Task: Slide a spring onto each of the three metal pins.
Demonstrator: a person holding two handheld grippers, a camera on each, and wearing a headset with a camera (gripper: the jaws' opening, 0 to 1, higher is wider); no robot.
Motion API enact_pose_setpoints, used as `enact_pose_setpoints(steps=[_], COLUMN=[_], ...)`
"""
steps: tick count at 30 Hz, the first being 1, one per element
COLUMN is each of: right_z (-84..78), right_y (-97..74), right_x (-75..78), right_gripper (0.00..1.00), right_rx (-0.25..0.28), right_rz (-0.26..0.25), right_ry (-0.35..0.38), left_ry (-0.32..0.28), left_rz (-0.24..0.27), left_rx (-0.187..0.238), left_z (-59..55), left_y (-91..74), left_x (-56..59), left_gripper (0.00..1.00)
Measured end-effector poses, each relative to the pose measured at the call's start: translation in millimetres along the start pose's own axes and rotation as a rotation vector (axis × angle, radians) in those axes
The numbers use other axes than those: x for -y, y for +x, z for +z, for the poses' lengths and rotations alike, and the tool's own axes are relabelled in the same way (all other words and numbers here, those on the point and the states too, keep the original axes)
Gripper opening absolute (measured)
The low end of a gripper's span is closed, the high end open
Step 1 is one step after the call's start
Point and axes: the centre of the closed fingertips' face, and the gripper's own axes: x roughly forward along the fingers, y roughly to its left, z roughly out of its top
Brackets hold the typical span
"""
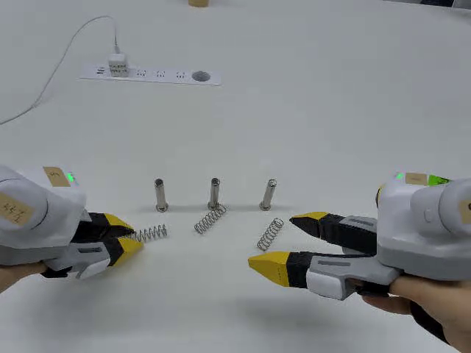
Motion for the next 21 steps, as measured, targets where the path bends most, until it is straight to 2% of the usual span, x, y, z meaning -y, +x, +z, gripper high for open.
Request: enact_pose_setpoints(steps=[6, 14, 17, 21], right_z=[2.0, 5.0, 8.7, 11.7], right_y=[-0.8, -1.5, -2.4, -2.1], right_x=[0.2, -4.2, -5.8, -7.0], right_gripper=[0.58, 0.57, 0.57, 0.56], right_rx=[0.008, 0.022, 0.04, 0.047], right_rz=[-0.005, 0.012, 0.025, 0.026], right_ry=[0.001, 0.043, 0.079, 0.087], left_ry=[0.024, 0.032, 0.025, -0.001], left_rz=[-0.001, -0.008, -0.003, 0.013], left_rx=[-0.002, 0.002, 0.024, 0.063], left_z=[-0.9, -1.8, 0.9, 8.1], left_y=[-0.2, -0.9, -3.4, -7.9], left_x=[0.0, 8.4, 15.0, 19.6], left_gripper=[0.11, 0.1, 0.1, 0.1])
